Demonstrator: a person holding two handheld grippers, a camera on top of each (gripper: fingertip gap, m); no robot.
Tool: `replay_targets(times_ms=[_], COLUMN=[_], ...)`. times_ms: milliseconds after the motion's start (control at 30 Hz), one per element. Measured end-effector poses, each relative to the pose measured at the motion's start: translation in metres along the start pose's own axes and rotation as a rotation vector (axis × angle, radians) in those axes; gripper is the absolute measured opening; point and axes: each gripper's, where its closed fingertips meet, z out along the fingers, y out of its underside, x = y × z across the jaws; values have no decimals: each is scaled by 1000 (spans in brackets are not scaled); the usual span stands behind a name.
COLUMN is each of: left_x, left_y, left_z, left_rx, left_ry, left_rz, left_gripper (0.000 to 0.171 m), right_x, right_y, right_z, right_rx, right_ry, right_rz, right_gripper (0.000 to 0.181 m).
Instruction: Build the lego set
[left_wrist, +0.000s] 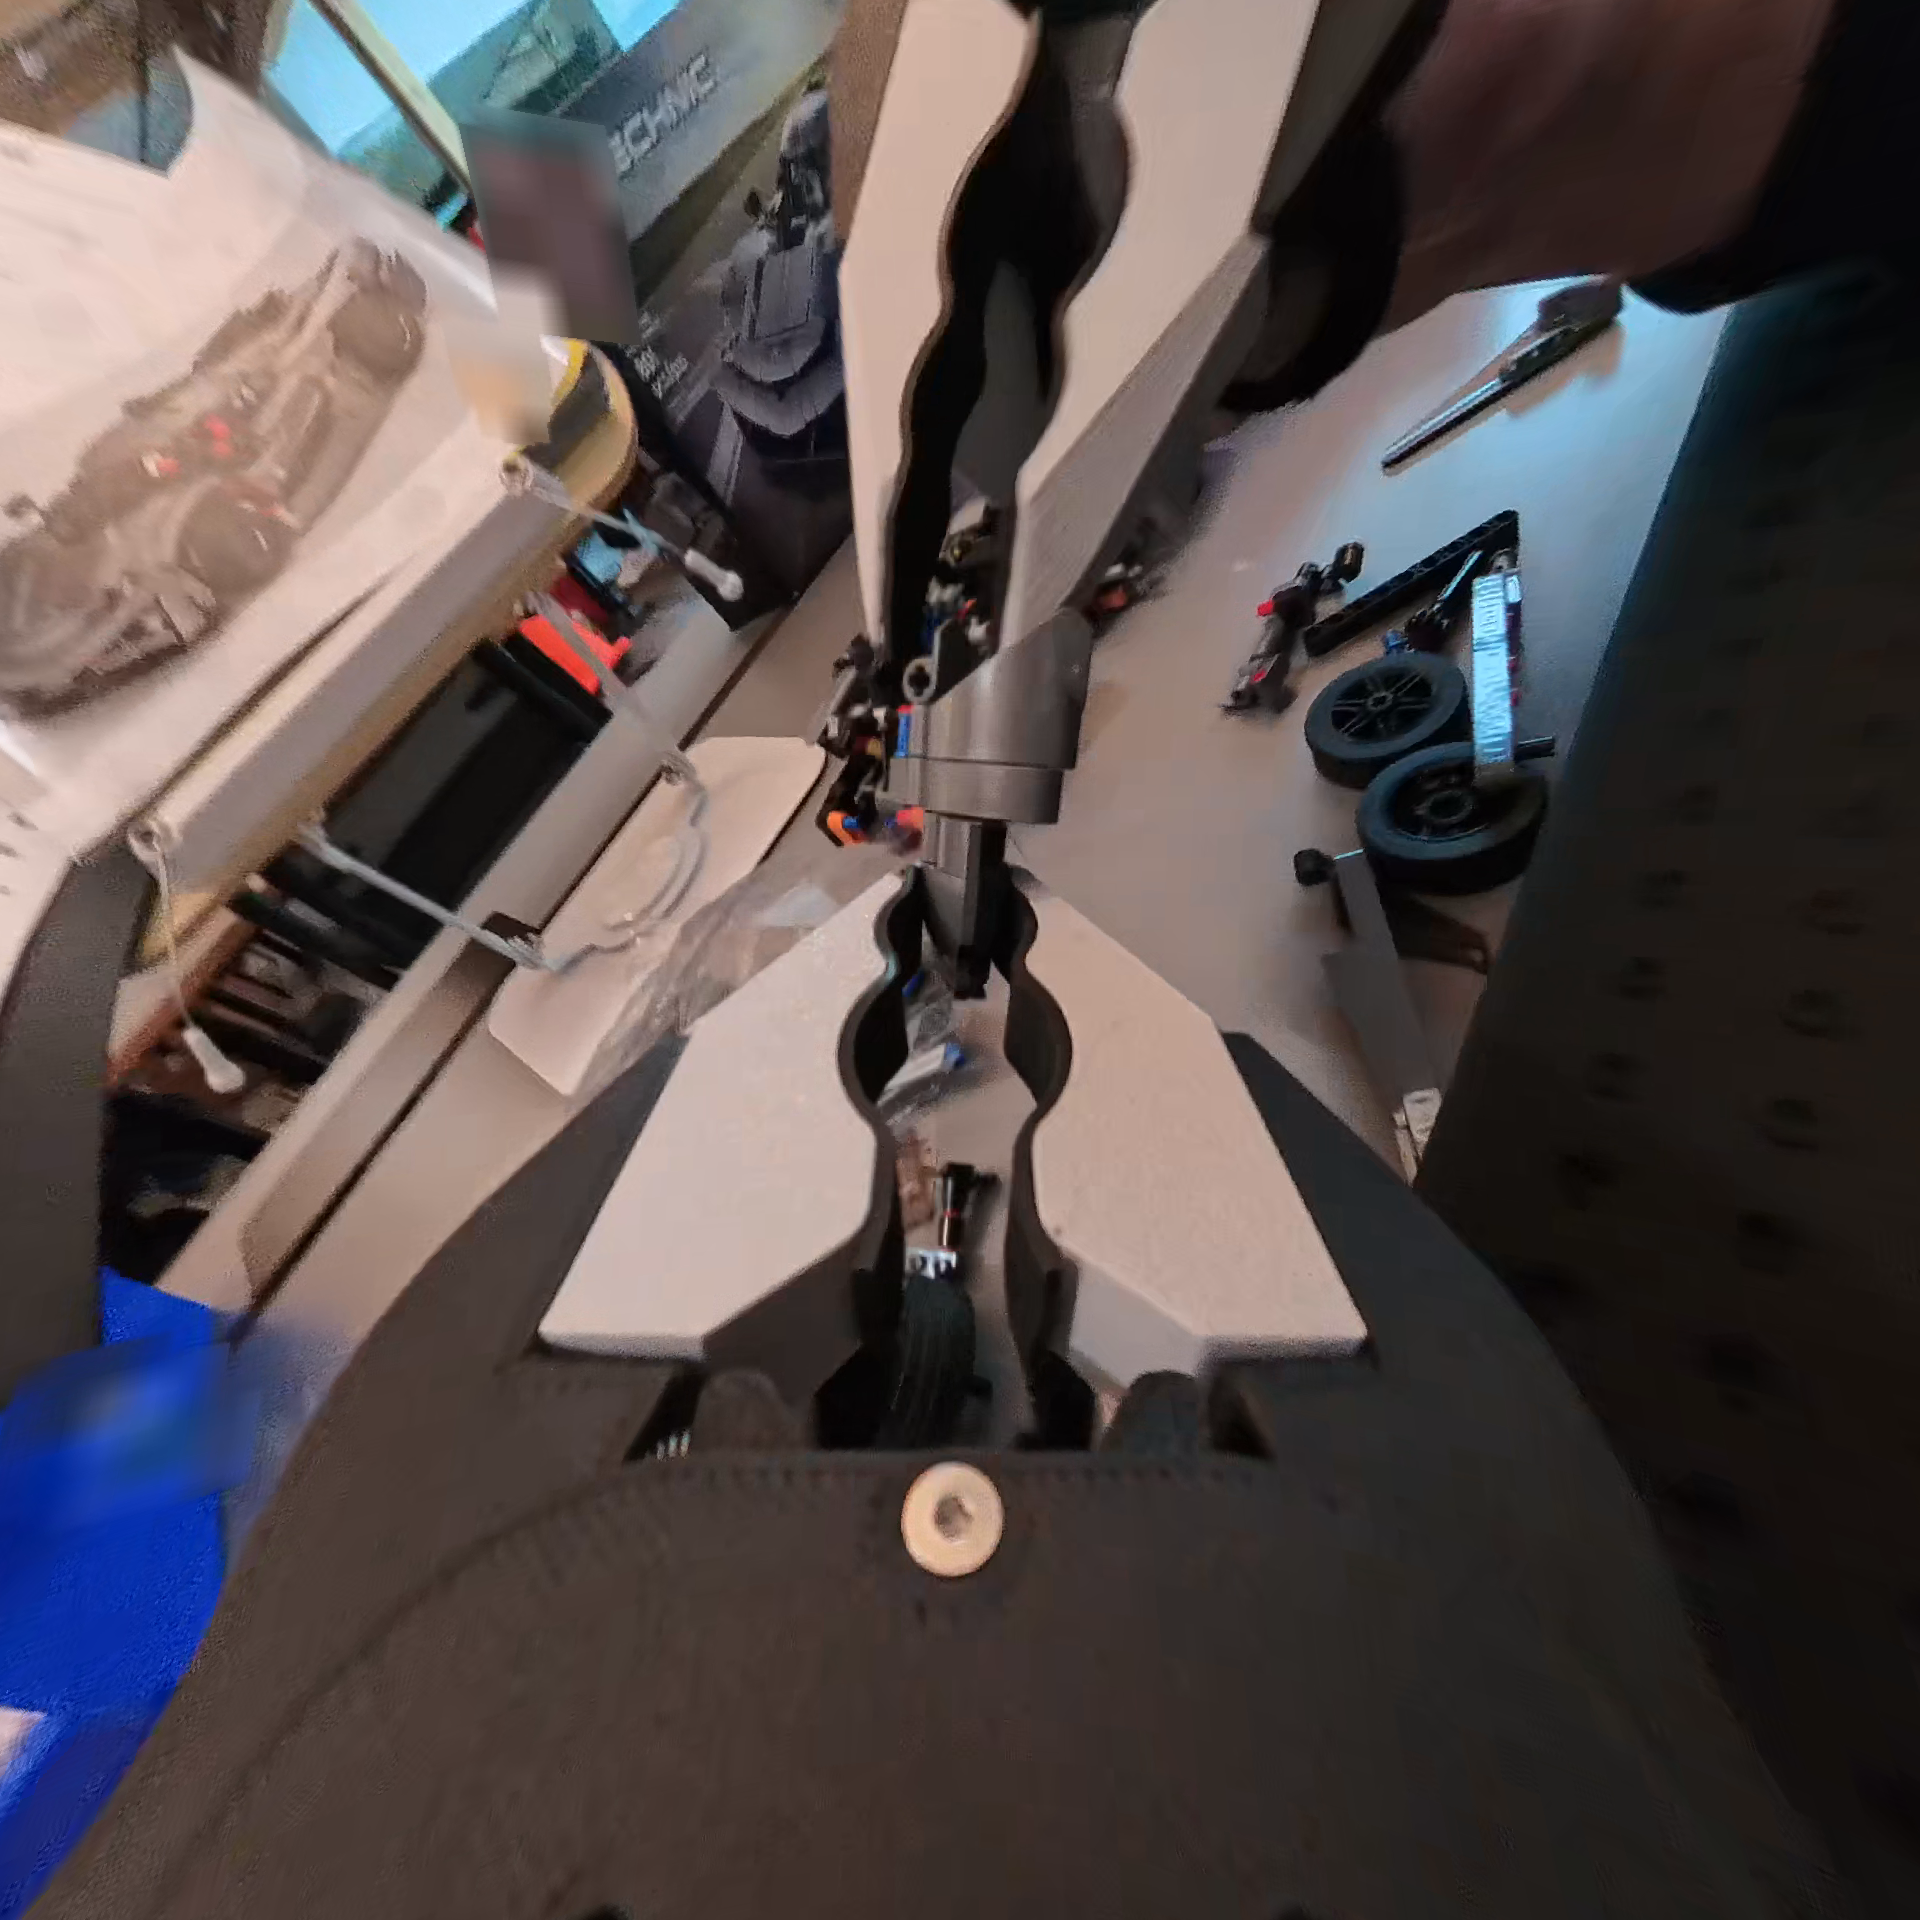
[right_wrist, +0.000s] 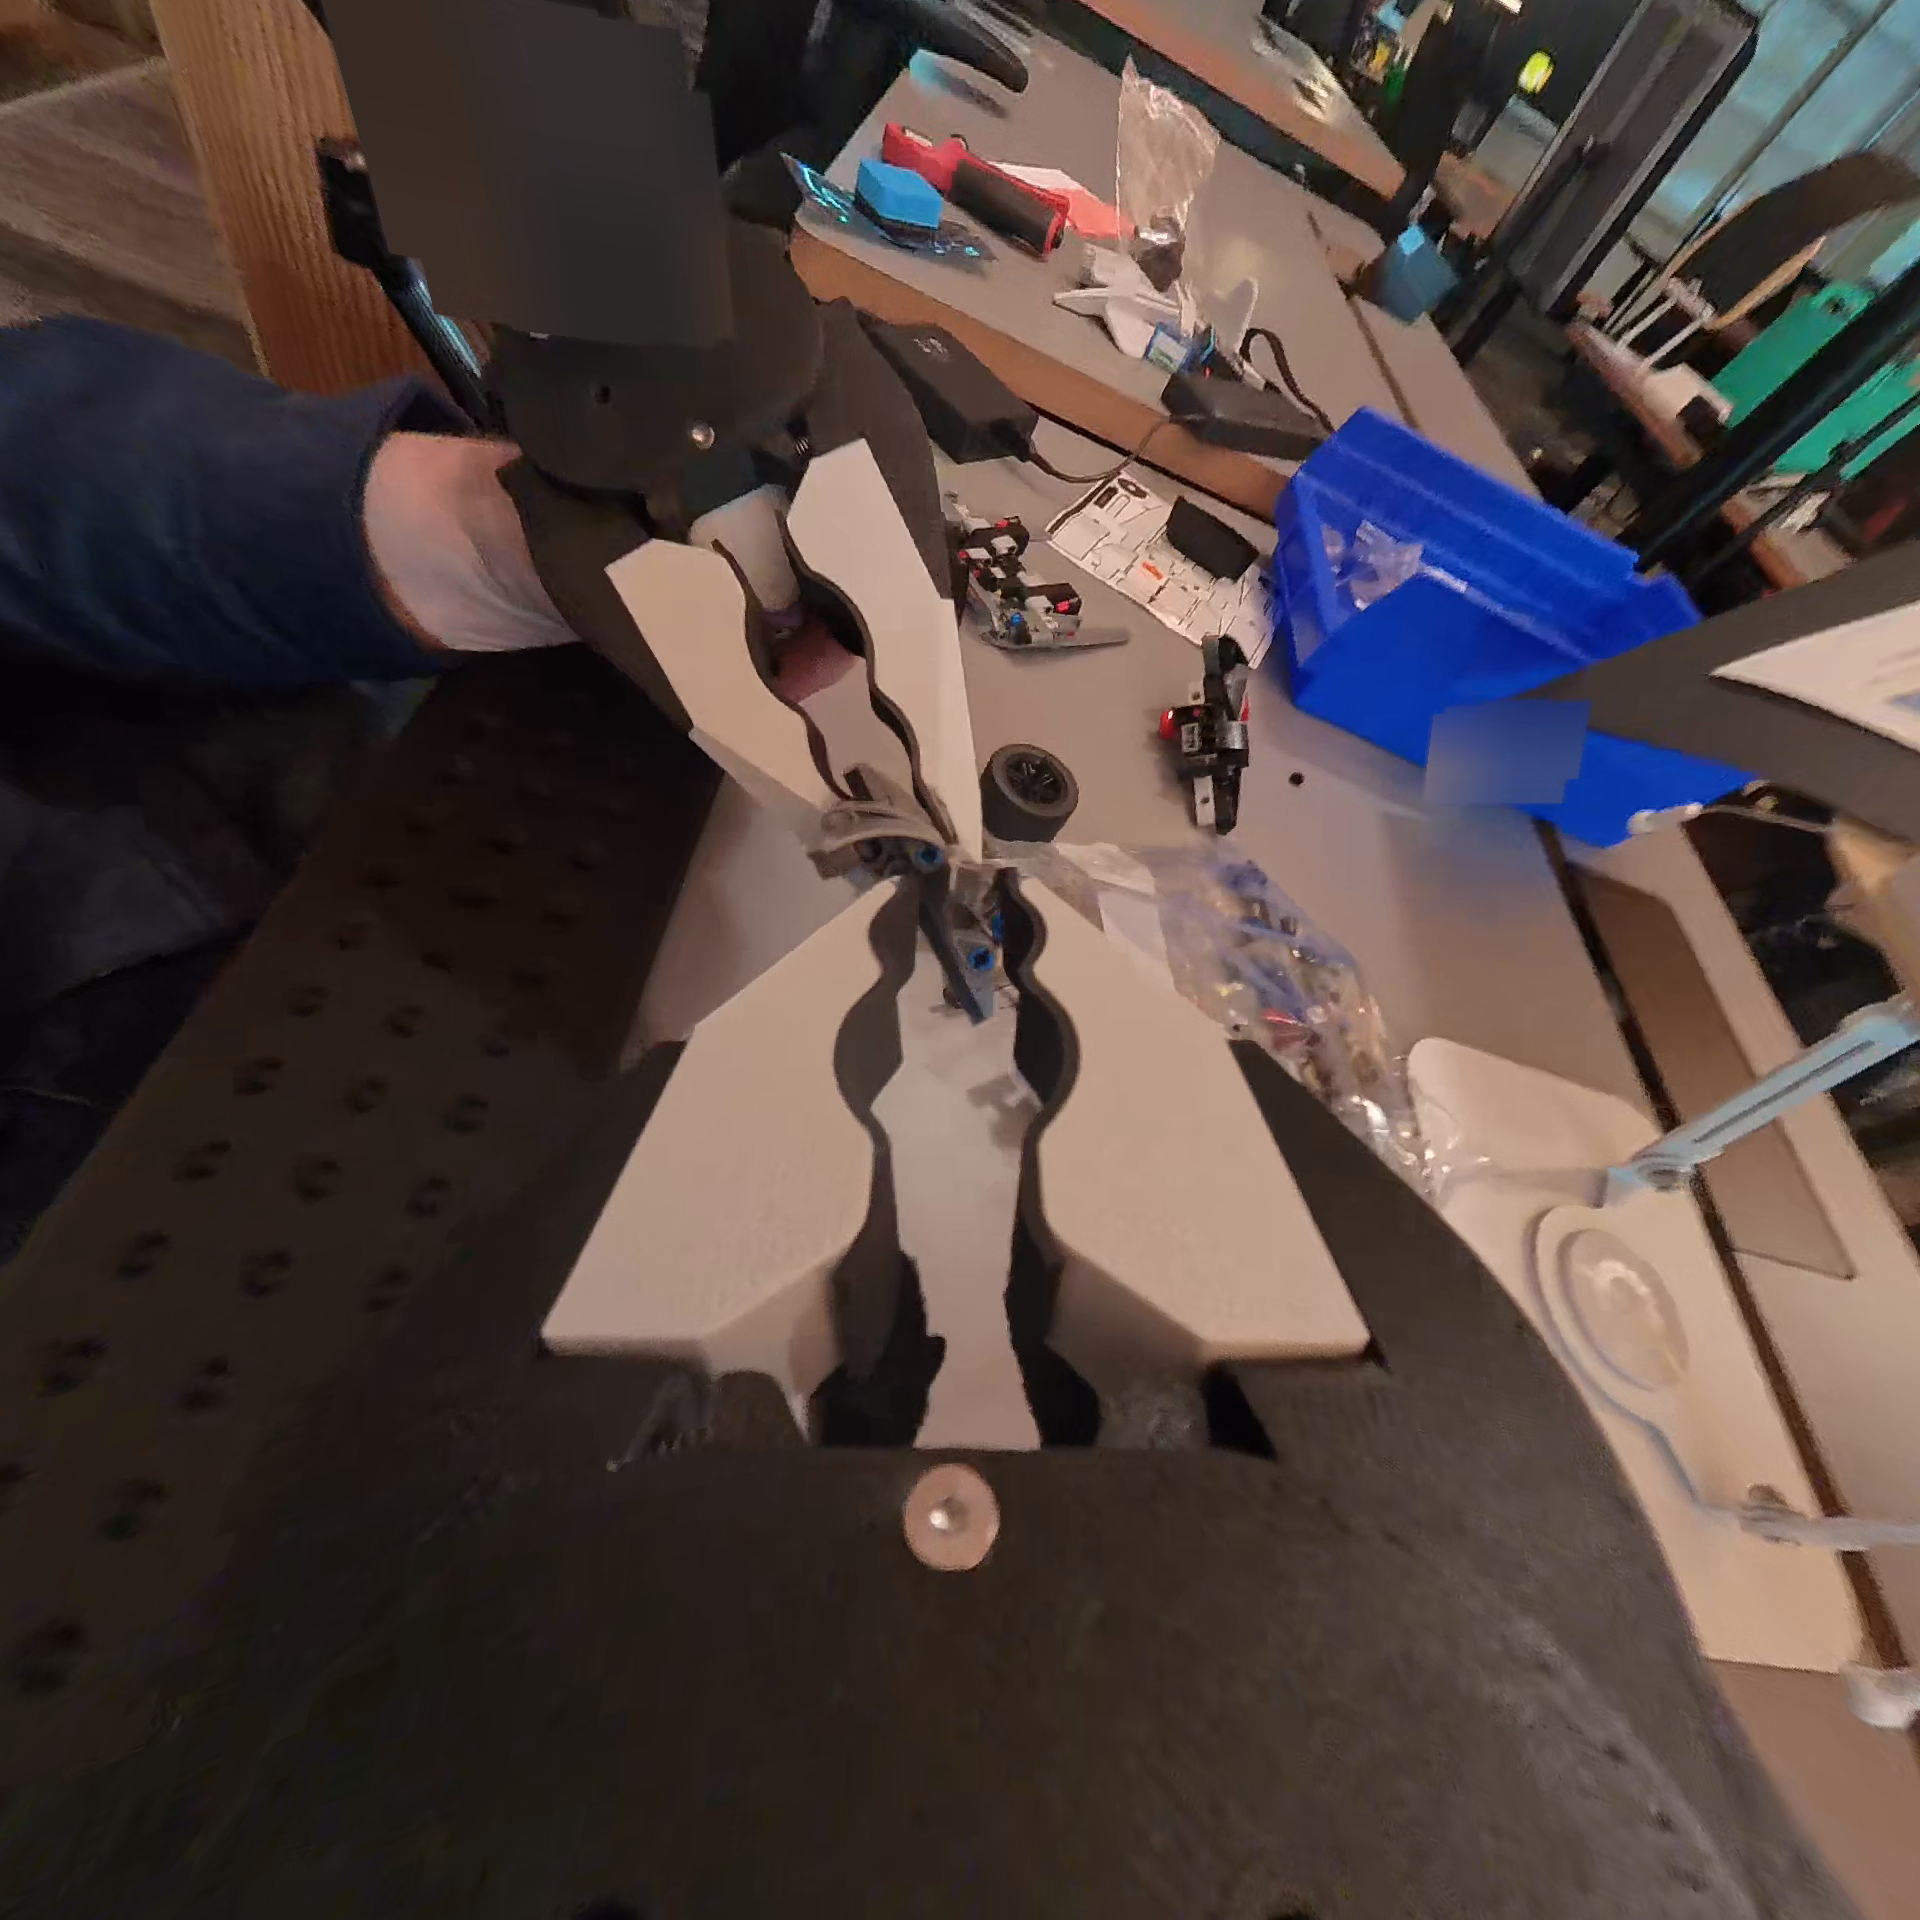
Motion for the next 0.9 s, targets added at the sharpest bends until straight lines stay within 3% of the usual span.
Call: replay_targets(times_ms=[167, 533, 567, 600, 633, 700, 767, 833, 900], left_x=[0, 8, 4, -13, -23, -28, -17, 4, 3], left_y=[-6, -6, -1, 26, 44, 23, 13, 25, 27], left_z=[0, -1, -2, -6, -14, -29, -20, -3, -3], left_rx=[-9, -24, -51, -185, -213, -65, -42, -104, -127], left_ry=[-79, -28, -45, -115, -134, -120, -100, 4, -30], left_rz=[135, 93, 84, 83, 36, -72, -5, 21, 76], left_gripper=[10, 10, 10, 10, 10, 10, 10, 10, 10], right_x=[-5, -12, -9, -3, 8, 17, 11, 0, -3], right_y=[6, 10, 4, -5, -8, -1, 11, 30, 37], right_z=[2, -5, -13, -29, -46, -59, -45, -31, -26], right_rx=[-41, -75, -31, 38, 71, 64, 45, -41, -75], right_ry=[4, -40, -37, -35, -6, 11, -56, -108, -124], right_rz=[-49, 8, 34, 77, 99, 109, 147, 130, 132], right_gripper=[4, 2, 1, 1, 0, 0, 1, 1, 1])
